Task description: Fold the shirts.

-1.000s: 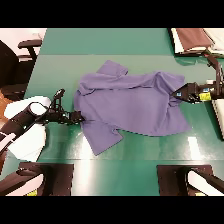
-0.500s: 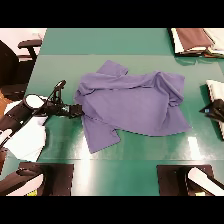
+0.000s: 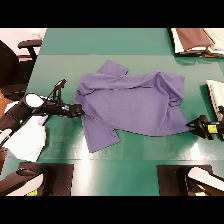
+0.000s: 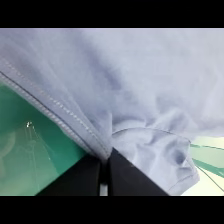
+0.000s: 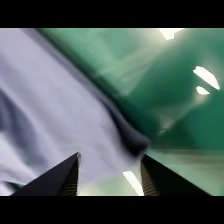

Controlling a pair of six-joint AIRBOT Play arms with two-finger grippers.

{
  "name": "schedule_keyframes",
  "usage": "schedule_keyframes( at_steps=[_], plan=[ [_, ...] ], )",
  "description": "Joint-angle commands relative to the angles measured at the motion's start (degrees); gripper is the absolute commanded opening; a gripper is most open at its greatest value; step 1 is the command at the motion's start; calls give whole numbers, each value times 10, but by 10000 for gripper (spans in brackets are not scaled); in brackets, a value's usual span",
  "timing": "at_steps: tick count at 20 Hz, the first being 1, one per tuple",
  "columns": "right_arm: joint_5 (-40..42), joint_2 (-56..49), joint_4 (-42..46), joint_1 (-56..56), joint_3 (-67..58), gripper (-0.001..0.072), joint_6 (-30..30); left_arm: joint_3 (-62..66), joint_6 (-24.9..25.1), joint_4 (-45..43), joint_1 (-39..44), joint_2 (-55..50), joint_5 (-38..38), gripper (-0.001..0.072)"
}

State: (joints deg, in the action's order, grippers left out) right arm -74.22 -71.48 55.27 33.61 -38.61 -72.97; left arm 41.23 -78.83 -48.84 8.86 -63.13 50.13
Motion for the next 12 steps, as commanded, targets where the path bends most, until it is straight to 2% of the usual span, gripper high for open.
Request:
schedule_keyframes(
  at_steps=[1, 4, 5, 8, 12],
  plan=[
    [51, -36, -31, -52, -8, 319, 10, 1, 0, 0, 0, 0, 0, 28],
    [53, -39, -31, -97, -35, 41, 11, 2, 0, 0, 0, 2, 0, 27],
    [51, -29, -31, -109, -44, 15, 12, 3, -3, 0, 0, 9, 1, 26],
    [28, 40, -32, -137, -106, 15, 11, 51, -10, -14, -2, 72, 14, 26],
    [17, 157, -33, -154, -276, 14, 11, 229, -23, -54, -2, 172, 61, 26]
  ],
)
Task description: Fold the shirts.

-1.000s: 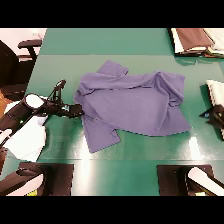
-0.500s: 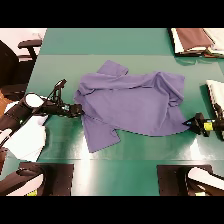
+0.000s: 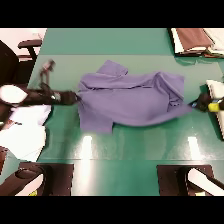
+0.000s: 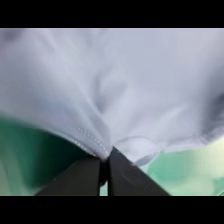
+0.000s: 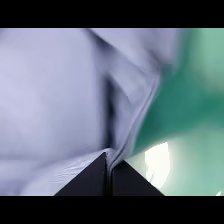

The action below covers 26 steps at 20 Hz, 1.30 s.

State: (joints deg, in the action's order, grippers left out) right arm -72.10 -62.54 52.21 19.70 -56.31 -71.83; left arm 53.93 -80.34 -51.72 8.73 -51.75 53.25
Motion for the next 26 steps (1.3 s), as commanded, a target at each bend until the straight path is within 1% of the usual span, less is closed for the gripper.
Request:
schedule_keyframes(
  at_steps=[1, 6, 7, 9, 11, 12, 14, 16, 17, 19, 20, 22, 23, 24, 26],
  plan=[
    [2, 92, -2, -15, -147, 15, 0, 165, -8, -28, 0, 75, 38, 27],
    [9, 175, 0, 20, -382, 14, -1, 470, -11, -37, 0, 96, 58, 26],
    [8, 186, 0, 34, -420, 13, -3, 517, -23, -45, 0, 96, 57, 26],
    [3, 194, 3, 66, -483, 13, -19, 593, -42, -85, 0, 96, 56, 26],
    [-10, 189, 3, 92, -533, 13, -23, 633, -66, -135, 0, 96, 51, 26],
    [-26, 179, 3, 100, -561, 13, -38, 643, -70, -155, 0, 96, 50, 26],
    [-70, 144, 3, 101, -611, 12, -61, 643, -84, -200, 0, 89, 69, 26],
    [-107, 103, 3, 85, -638, 12, -88, 631, -99, -258, 0, 66, 130, 27],
    [-126, 80, 4, 68, -640, 11, -94, 615, -99, -280, 0, 46, 170, 27],
    [-150, 36, 6, 24, -605, 11, -102, 568, -97, -291, 0, -3, 235, 27],
    [-153, 13, 27, -3, -577, 11, -105, 540, -97, -290, 0, -30, 250, 27],
    [-170, -43, 128, -66, -520, 12, -126, 473, -97, -289, 0, -91, 246, 28],
    [-182, -73, 164, -90, -494, 12, -133, 437, -97, -289, 0, -124, 232, 28],
    [-191, -108, 185, -108, -468, 11, -134, 406, -97, -288, 0, -155, 216, 28],
    [-187, -179, 183, -125, -425, 12, -134, 359, -97, -282, 0, -227, 171, 28]
  ],
)
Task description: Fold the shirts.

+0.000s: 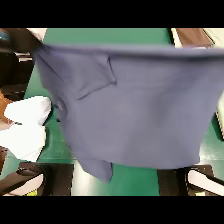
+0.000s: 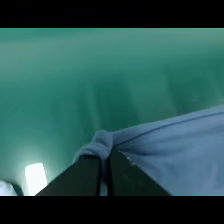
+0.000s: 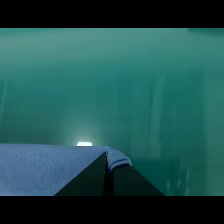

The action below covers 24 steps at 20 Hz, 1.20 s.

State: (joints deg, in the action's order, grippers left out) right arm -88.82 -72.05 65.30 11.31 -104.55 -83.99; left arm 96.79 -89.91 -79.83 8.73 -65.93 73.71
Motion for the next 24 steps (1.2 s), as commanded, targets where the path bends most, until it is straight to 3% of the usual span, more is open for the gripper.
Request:
schedule_keyframes(
  at_steps=[1, 6, 8, 10, 12, 15, 21, 22, 23, 24],
  plan=[
    [-12, -123, 52, -44, 67, 12, -13, -79, -1, 0, 0, -123, -60, 28],
    [35, -283, 47, -43, -12, 11, -5, -76, -1, 10, -1, -246, -214, 28],
    [36, -321, 47, -43, -70, 12, -4, -76, -1, 9, -1, -256, -236, 27],
    [16, -334, 47, -43, -111, 12, -4, -70, 20, 9, -1, -252, -216, 28],
    [-18, -322, 48, -44, -113, 12, 13, -57, 52, 8, -1, -245, -126, 28],
    [-21, -268, 50, -43, -23, 12, 16, -67, 76, 8, -1, -242, -31, 28],
    [81, -181, 47, -43, 210, 15, 15, -186, 43, 23, -1, -242, -63, 30],
    [86, -175, 47, -43, 230, 24, 15, -201, 42, 23, -1, -242, -69, 74],
    [91, -171, 47, -43, 244, 214, 16, -207, 40, 25, -1, -242, -68, 379],
    [100, -167, 46, -43, 253, 462, 15, -208, 26, 28, -1, -242, -61, 580]
  ],
)
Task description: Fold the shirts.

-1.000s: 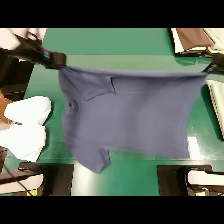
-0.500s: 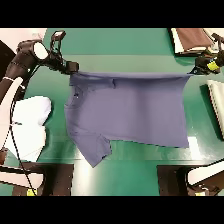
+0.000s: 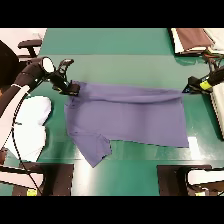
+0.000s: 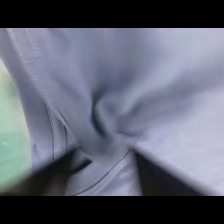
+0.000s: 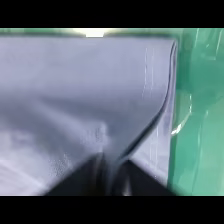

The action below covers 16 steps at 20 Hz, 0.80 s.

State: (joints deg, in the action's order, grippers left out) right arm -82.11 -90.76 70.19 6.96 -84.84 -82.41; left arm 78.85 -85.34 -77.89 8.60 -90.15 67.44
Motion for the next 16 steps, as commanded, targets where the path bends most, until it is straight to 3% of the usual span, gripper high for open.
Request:
schedule_keyframes(
  at_steps=[1, 5, 8, 11, 13, 16],
  plan=[
    [39, 28, -5, 0, 61, 505, 0, -28, -23, 14, 0, 5, 10, 482],
    [-4, 98, -32, 14, 71, 505, 21, -50, -12, -1, 0, 93, 51, 470],
    [-18, 189, -31, 38, 136, 505, 22, -173, -23, -8, 0, 218, 52, 470],
    [0, 264, -32, 59, 204, 505, 22, -338, -73, 5, 0, 348, 46, 471],
    [21, 297, -32, 60, 239, 504, 22, -443, -112, 35, 0, 424, 35, 471],
    [29, 315, -32, 56, 260, 504, 26, -540, -118, 128, 1, 478, 14, 471]
  ],
)
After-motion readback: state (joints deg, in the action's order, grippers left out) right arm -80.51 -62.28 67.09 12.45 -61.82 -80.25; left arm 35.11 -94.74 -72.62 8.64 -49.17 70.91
